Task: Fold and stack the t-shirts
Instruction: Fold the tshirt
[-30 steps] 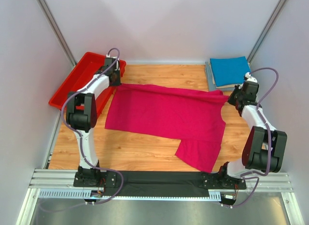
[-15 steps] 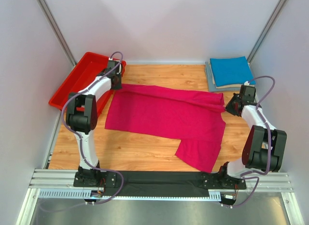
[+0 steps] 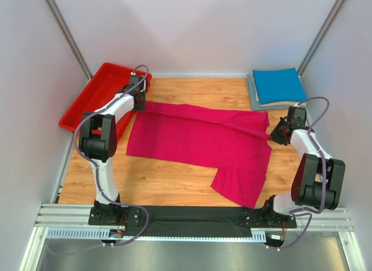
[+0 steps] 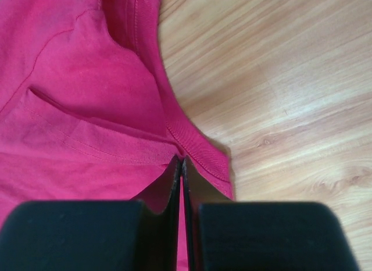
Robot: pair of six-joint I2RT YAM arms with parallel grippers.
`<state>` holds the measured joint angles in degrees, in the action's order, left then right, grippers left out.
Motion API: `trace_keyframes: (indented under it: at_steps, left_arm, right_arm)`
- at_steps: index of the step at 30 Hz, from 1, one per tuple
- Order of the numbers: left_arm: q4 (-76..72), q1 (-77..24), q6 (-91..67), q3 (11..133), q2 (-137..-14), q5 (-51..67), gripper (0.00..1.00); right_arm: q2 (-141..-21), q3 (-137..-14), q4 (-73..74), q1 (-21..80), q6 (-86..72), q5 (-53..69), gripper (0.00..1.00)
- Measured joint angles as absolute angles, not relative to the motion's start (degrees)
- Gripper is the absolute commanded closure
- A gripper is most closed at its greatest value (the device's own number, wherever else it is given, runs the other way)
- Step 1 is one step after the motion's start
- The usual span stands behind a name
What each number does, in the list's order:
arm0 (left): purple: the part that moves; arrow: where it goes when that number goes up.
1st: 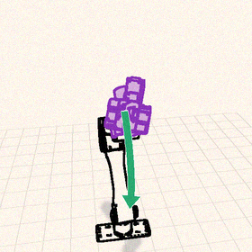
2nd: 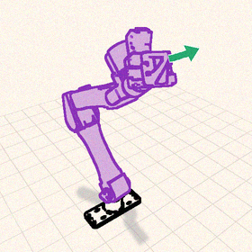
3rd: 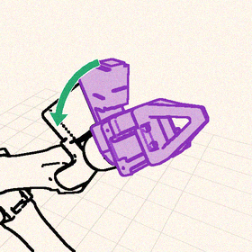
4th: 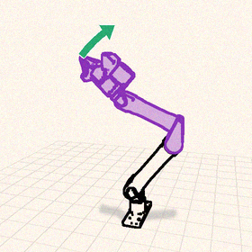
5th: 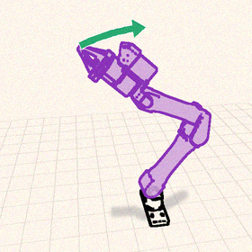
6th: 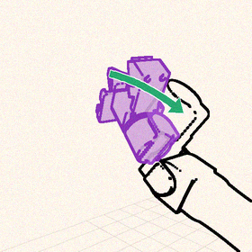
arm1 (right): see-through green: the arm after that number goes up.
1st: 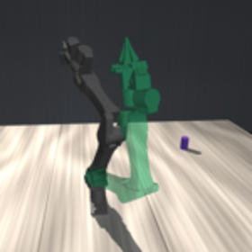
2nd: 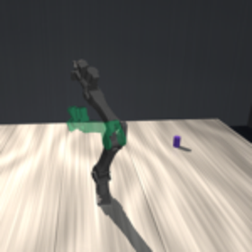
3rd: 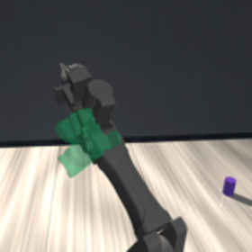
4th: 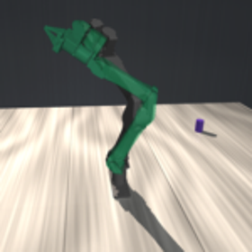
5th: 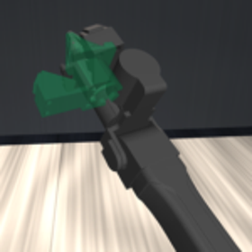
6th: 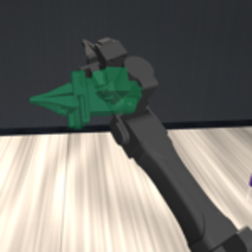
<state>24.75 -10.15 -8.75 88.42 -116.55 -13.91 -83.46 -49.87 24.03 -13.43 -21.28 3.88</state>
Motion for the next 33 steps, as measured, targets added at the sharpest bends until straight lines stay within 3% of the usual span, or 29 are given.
trace_keyframes:
  at_steps: [2, 4, 9, 16, 23, 33]
  left_arm:
    - [25.02, -10.22, -8.75, 88.27, -116.49, -14.09, 0.76]
    - [25.56, -10.41, -9.08, 88.23, -116.22, -14.55, 0.65]
    - [29.23, -11.81, -11.14, 89.58, -114.24, -17.47, 0.56]
    - [32.12, -17.67, -14.87, 89.25, -105.03, -20.47, 0.55]
    - [33.15, -23.75, -20.91, 78.41, -96.53, -14.06, 0.56]
    - [39.72, -23.2, -33.41, 65.67, -97.65, -7.53, 0.57]
  right_arm:
    - [-83.24, -49.84, 24.47, -13.43, -21.93, 3.99, 0.84]
    - [-83.07, -49.63, 24.75, -13.43, -22.76, 4.4, 0.83]
    - [-81.3, -48.58, 28.69, -13.43, -25.5, 6.04, 0.75]
    - [-77.38, -48.73, 37.15, -13.28, -32.73, 6.48, 0.78]
    - [-76.03, -42.94, 39.38, -12.93, -39.05, 6.04, 0.82]
    - [-84.07, -44.16, 42.48, -12.88, -40.12, -1.98, 0.85]
